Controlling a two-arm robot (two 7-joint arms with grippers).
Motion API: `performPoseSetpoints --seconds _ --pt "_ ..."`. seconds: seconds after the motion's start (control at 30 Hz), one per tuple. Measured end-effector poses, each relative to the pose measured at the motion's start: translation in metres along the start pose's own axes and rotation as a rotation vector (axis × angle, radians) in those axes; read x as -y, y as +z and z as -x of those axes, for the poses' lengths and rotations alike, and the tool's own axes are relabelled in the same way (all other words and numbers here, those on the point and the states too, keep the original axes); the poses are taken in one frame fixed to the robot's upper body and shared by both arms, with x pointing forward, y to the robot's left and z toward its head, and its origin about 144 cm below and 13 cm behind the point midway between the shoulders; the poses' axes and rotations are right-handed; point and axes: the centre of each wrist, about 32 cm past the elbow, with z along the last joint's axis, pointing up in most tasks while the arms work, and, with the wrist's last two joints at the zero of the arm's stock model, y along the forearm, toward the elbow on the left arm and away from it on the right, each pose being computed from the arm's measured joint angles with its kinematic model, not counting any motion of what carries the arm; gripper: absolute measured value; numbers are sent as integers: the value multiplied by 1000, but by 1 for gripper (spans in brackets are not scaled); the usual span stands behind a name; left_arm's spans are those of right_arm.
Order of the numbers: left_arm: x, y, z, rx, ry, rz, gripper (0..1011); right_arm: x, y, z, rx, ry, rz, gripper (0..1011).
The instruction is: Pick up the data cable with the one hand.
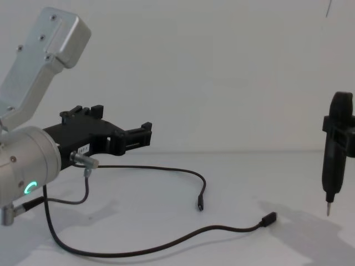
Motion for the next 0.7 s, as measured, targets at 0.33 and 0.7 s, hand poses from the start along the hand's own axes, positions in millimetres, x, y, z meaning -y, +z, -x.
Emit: performPoseSetpoints --seconds 0.33,0.7 --pt "0 0 0 0 0 0 1001 0 0 0 0 0 0 279" --pt "0 0 0 0 0 1 1001 0 0 0 0 0 0 279"
